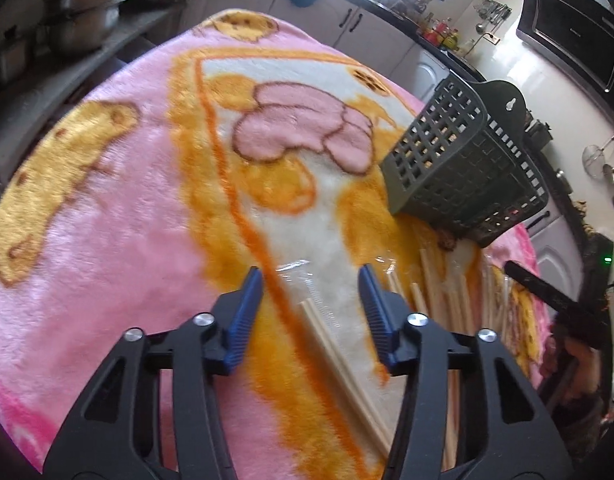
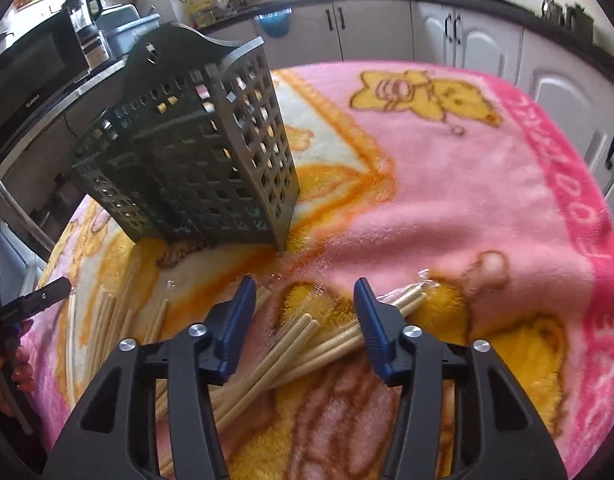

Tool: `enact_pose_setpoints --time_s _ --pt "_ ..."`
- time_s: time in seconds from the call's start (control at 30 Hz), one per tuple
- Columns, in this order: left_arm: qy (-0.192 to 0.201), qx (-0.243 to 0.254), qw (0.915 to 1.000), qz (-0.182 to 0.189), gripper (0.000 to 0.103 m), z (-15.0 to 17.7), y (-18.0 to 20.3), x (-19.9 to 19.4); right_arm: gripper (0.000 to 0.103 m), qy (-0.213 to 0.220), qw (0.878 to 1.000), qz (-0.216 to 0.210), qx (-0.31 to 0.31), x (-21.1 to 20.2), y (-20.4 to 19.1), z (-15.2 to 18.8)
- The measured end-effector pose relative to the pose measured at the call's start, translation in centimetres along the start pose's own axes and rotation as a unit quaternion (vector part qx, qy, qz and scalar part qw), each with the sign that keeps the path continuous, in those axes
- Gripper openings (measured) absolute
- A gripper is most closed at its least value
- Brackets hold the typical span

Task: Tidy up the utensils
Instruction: 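Lower the left tool onto a wooden chopstick and close while the right tool grasps another, then lift the held chopsticks with both tools and carry them above the green caddy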

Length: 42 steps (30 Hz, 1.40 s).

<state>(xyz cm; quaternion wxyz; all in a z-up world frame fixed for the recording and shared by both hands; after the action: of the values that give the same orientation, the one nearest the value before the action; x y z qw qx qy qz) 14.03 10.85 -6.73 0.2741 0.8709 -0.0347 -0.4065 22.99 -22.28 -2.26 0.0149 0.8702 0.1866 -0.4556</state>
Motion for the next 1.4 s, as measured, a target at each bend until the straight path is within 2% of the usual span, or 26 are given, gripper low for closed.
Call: enact_pose_setpoints --time_s 0.1,0.23,0.3,0.47,0.6,0.8,0.97,1.13,1.4 --pt "-0.001 0.004 1.0000 -0.007 0.036 -0.1 0.2 0.4 0.033 -0.018 1.000 0.004 0.012 1.1 0.6 -0.1" --pt "-0.002 0.014 0.9997 -0.020 0.022 -0.4 0.2 1.0 0.012 -0.018 0.999 -0.004 0.030 1.3 1.4 -0.2" --pt "-0.001 0.029 0.9989 -0.037 0.016 -0.5 0.4 1.2 0.006 -0.012 0.999 -0.015 0.041 1.0 1.7 -0.2" --pt "0.001 0.056 0.9970 -0.053 0.010 -0.7 0.6 1.7 0.005 0.019 0.998 -0.031 0.046 -1.2 1.7 -0.3" --pt "-0.001 0.054 0.9974 -0.048 0.002 -0.8 0.2 1.6 0.005 0.040 0.997 -0.038 0.047 -2.9 1.4 -0.4" --pt "-0.004 0.034 0.9994 -0.011 0.001 -1.2 -0.2 0.3 0.004 0.069 0.996 -0.045 0.037 -5.2 0.6 -0.5" --pt "0.024 0.059 0.9978 0.020 0.001 -2.0 2.4 -2.5 0.004 0.098 0.993 -0.054 0.031 -7.8 -0.1 -0.6" --pt "0.053 0.095 0.9925 0.058 0.001 -3.2 5.9 -5.0 0.004 0.130 0.989 -0.067 0.020 -10.6 -1.0 -0.9" --pt "0.073 0.136 0.9818 0.111 0.001 -3.8 10.5 -7.1 0.003 0.169 0.982 -0.080 -0.003 -14.1 -2.8 -1.4"
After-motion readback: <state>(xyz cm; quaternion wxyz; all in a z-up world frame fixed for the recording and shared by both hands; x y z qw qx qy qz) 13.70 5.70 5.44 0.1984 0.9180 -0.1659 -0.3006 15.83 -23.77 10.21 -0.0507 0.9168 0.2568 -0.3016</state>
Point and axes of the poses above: each gripper's, at about its wrist camera, not at the fingertips, and x roughly the way its jaws point, y to its right, z to its underside, the point moved 1 cm from there along x, roughly the way its jaws point, and after that the axes turned 6 degrees about z, right-handed, at the moved point
